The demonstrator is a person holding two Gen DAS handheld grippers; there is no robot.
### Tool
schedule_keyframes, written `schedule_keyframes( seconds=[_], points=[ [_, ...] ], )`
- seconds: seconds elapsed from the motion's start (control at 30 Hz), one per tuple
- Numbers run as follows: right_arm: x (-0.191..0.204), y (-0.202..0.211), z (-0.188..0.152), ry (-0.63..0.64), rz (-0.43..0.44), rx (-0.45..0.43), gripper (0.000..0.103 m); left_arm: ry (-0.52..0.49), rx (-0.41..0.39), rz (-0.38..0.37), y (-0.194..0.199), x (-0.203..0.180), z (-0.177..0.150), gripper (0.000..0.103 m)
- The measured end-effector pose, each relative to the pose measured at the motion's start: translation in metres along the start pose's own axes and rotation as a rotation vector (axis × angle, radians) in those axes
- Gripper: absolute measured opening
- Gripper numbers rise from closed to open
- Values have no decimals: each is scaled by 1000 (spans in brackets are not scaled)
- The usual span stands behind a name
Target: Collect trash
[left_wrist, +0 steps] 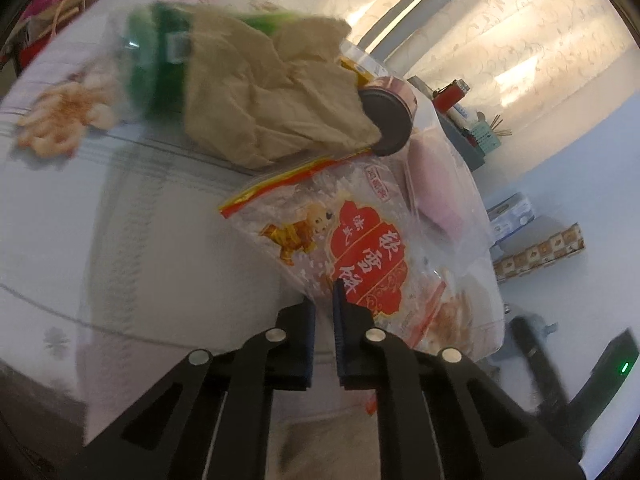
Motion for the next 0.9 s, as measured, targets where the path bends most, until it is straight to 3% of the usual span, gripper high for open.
schedule_keyframes(
  seconds=[0.3, 0.43, 0.63, 0.9],
  points=[
    [18, -1, 19, 37, 45, 18, 95, -137, -107, 147, 39, 26, -18, 5],
    [35, -14, 34, 76, 124, 63, 95, -133, -114, 144, 38, 31, -18, 5],
    [64, -56, 76, 111, 233, 201, 95, -127, -117, 109, 36, 35, -20, 5],
    [85, -120, 103, 144, 179, 357, 95, -122, -130, 80, 31, 36, -20, 5]
  ],
)
Point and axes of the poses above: each gripper's, at about its wrist camera, not at the fingertips, and y roughly against the way its jaws point, x to its left, z to its top, the point moved 2 cm from there along -y, roughly the way its jaws point, and after that the axes turned 3 degrees about y, right-handed, at the moved point
